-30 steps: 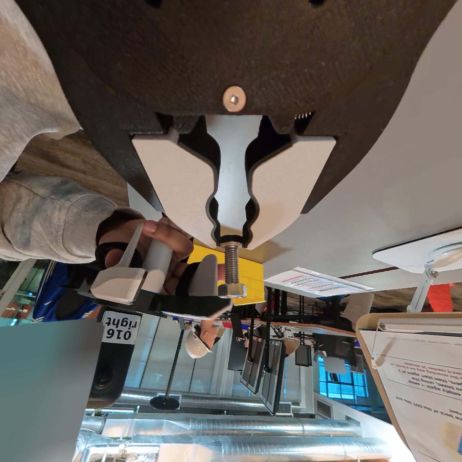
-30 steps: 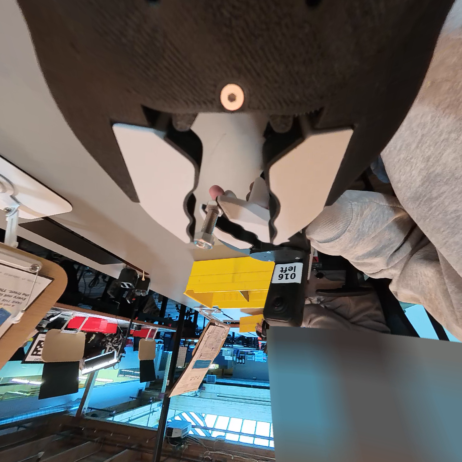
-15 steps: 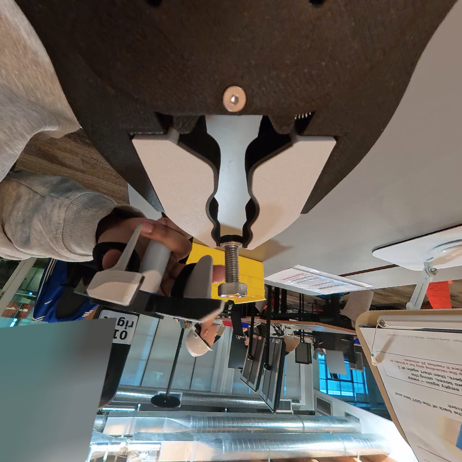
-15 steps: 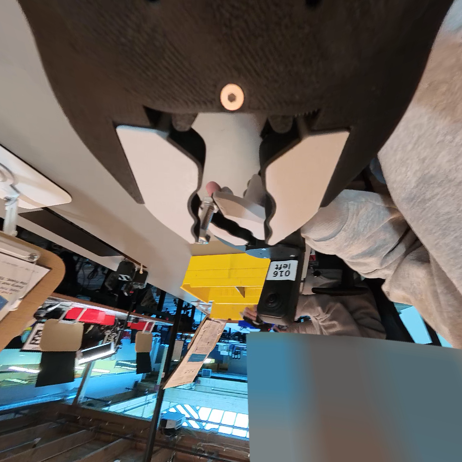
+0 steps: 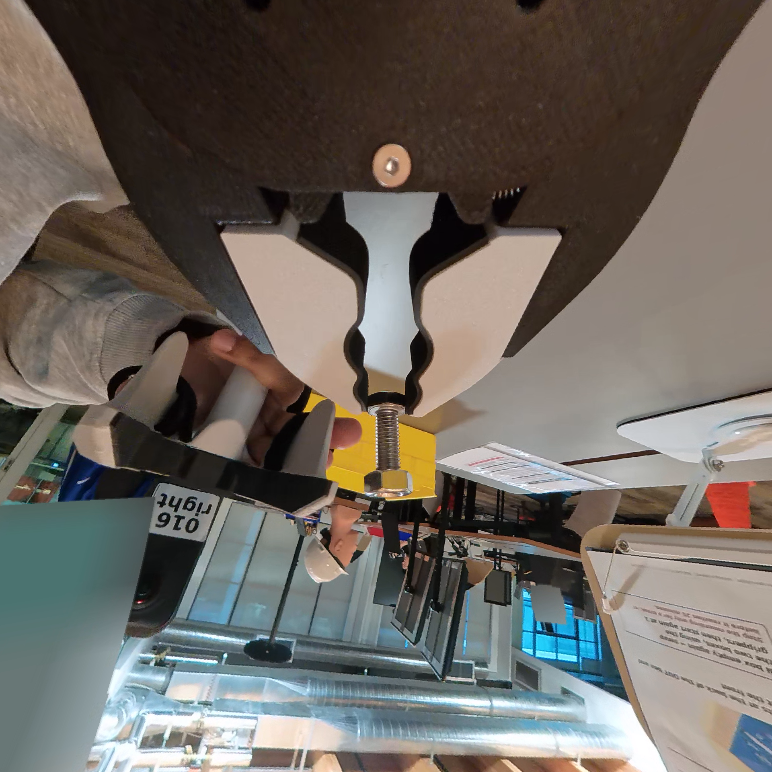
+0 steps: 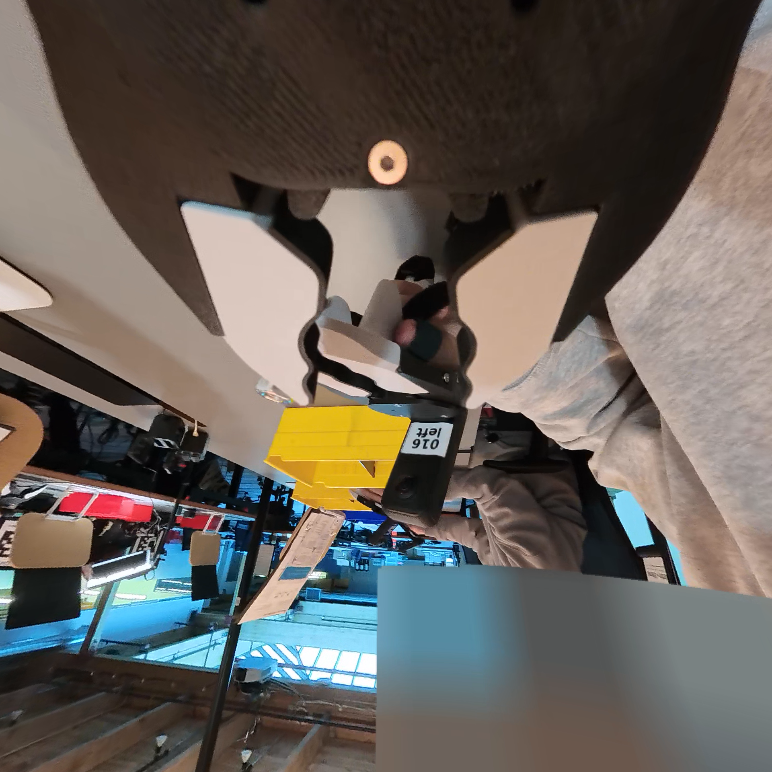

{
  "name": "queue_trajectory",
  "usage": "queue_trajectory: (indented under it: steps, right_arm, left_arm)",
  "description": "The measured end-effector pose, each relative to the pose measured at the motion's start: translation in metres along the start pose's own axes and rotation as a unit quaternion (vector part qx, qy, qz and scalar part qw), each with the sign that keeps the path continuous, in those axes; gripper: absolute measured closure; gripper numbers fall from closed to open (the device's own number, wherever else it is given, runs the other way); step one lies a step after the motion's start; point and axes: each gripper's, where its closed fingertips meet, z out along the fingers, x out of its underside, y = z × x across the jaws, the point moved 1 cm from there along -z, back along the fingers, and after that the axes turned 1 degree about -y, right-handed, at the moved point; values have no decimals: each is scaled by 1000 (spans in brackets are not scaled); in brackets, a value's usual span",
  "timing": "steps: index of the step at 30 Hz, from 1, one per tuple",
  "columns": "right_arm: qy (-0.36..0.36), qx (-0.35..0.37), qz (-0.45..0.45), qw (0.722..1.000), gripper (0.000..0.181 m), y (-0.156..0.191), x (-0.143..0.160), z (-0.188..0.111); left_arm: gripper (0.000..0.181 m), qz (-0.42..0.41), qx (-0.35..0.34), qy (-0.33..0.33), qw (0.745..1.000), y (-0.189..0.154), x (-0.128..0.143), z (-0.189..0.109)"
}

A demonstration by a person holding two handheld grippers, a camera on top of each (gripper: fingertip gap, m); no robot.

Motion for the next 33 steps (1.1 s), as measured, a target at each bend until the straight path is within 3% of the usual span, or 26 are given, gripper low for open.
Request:
queue_trajectory:
  steps: [8, 11, 14, 19, 23, 27, 33]
  right_arm:
    - [-27, 72, -3, 997, 114, -21, -7, -8]
    - [-71, 119, 35, 990, 113, -31, -10, -18]
    - [-98, 165, 69, 979, 112, -41, -4, -28]
    - [-105, 172, 52, 978, 115, -46, -13, -46]
    - [-53, 194, -17, 979, 127, -59, 3, -72]
    - [-84, 212, 35, 973, 133, -79, -1, -95]
    - [-70, 209, 19, 975, 144, -83, -2, -95]
  left_arm:
    - [162, 25, 0, 17, 1000, -2, 9, 2]
    - [162, 33, -46, 32, 998, 13, 19, 4]
    - [163, 11, -107, 9, 994, 25, 13, 10]
    - [163, 60, -143, -8, 988, 12, 2, 31]
    - [163, 67, -118, -13, 991, 2, 7, 56]
    - [163, 93, -64, 12, 994, 0, 19, 76]
    - [162, 84, -5, 28, 996, -8, 30, 72]
